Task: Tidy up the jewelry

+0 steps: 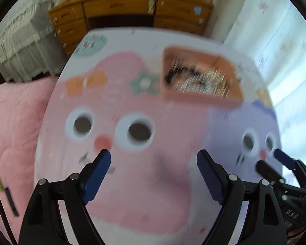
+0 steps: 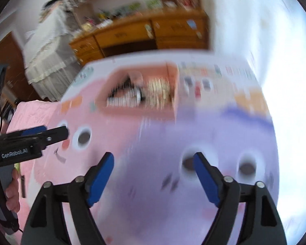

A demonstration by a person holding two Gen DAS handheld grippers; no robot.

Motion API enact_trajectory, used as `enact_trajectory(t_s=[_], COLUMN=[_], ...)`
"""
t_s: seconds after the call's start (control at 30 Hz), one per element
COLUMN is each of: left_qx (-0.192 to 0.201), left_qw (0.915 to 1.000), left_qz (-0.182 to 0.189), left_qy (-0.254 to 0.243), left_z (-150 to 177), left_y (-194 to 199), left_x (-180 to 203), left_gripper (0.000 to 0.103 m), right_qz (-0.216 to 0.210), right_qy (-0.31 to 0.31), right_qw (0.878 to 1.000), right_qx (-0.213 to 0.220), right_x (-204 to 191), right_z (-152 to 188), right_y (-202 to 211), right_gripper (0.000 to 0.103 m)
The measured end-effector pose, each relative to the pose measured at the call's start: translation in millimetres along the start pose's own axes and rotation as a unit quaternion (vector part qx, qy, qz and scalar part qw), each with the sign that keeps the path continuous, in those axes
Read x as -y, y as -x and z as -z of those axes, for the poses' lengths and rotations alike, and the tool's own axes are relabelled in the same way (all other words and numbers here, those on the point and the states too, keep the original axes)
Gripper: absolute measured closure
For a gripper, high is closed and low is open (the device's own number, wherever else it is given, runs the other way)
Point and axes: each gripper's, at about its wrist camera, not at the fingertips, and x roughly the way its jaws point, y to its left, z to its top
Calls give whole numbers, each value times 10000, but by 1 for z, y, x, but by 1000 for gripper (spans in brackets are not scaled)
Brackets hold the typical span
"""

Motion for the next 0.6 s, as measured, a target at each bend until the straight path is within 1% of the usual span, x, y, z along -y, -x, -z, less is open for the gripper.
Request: enact_trajectory(t_s=[0.03,0.07,0.1,0.17,0.2,0.27,0.3,0.37,0.43,0.47,0.53,0.6], left_qx=[-191,-482,-677,-807,-806,-683,-625,-539,-383,-276,-118,-45], left_qw=[9998,9988,9976,9963,9959,9948,9946,9953,9961,9963,9963,9963], left_qz=[-58,-39,-11,-70,-168,-385,-390,-281,-80,3,27,39], left_qy=[-26,-74,-127,-283,-370,-649,-730,-758,-786,-812,-849,-853], left_z=[9,25,39,60,68,84,88,89,85,84,79,72], left_y=[-1,-2,1,8,13,29,38,54,72,80,94,108], left_x=[-3,-11,-18,-27,-29,-32,-32,-30,-25,-21,-11,0], left_gripper=[18,18,18,18,18,18,18,18,18,18,18,18], right_qz=[63,83,74,77,95,106,94,80,5,-63,-179,-110], right_qy=[-171,-311,-475,-830,-970,-1200,-1297,-1413,-1428,-1395,-1221,-980], right_qw=[9998,9992,9981,9939,9919,9878,9855,9815,9807,9814,9846,9889], right_qx=[-116,-229,-382,-717,-815,-987,-1087,-1289,-1333,-1317,-1239,-1114], right_x=[-2,-3,-6,-14,-16,-23,-27,-36,-46,-49,-57,-62], right_z=[13,26,39,64,74,89,95,101,99,96,87,77], right_y=[4,8,12,22,26,36,41,50,57,62,73,90], right_gripper=[17,17,17,16,16,15,14,13,12,12,12,12])
